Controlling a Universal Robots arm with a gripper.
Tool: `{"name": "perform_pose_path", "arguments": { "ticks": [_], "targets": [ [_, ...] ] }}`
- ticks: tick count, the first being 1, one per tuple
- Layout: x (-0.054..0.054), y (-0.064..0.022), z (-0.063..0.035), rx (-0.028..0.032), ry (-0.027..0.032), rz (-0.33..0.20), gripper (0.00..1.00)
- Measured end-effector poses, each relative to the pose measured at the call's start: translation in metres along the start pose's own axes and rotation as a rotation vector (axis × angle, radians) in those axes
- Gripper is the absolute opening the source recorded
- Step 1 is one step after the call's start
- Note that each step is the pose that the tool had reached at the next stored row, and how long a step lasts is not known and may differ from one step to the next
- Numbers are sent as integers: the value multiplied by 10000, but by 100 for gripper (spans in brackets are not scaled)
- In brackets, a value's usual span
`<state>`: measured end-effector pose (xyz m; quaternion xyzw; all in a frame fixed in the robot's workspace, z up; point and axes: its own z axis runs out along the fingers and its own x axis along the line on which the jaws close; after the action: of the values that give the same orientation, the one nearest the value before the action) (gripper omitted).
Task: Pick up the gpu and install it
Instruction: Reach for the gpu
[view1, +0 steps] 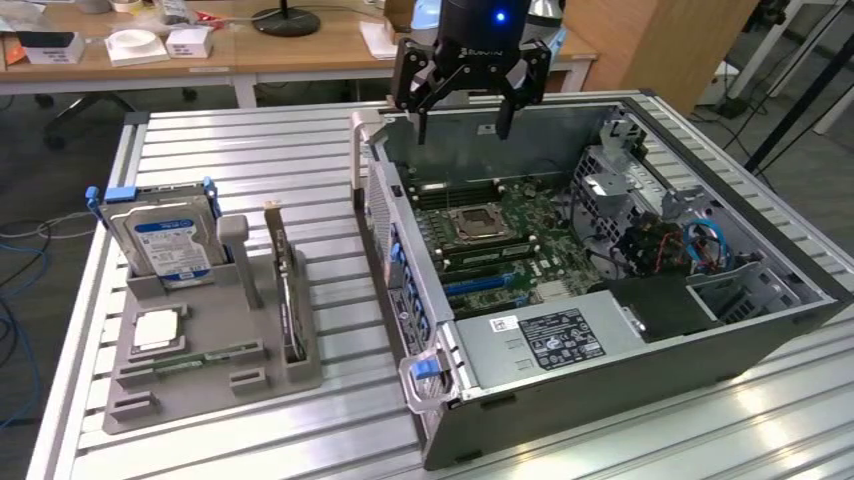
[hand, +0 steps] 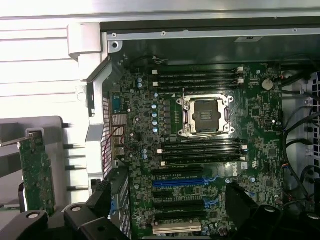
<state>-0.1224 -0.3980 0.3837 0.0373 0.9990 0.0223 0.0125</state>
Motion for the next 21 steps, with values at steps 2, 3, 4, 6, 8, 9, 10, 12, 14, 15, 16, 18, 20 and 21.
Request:
{"name": "perform_pose_path", "arguments": {
  "ticks": [2,3,4,6,8,9,10,12,14,15,16,18,20,21],
  "targets": [
    [0,0,0,0,0,-2,99],
    [0,0,0,1,1,-2,99],
    [0,0,0,0,0,-3,99],
    [0,0,0,0,0,-4,97],
    [0,0,0,0,0,-5,91],
    [0,0,0,0,0,-6,85],
    [0,0,0,0,0,-7,79],
    [0,0,0,0,0,-8,73],
    [0,0,0,0,0,-10,67],
    [0,0,0,0,1,-10,62],
    [0,0,0,0,0,-11,56],
    [0,0,0,0,1,-12,50],
    [0,0,0,0,1,-14,44],
    [0,0,0,-1,0,-14,38]
  ]
}}
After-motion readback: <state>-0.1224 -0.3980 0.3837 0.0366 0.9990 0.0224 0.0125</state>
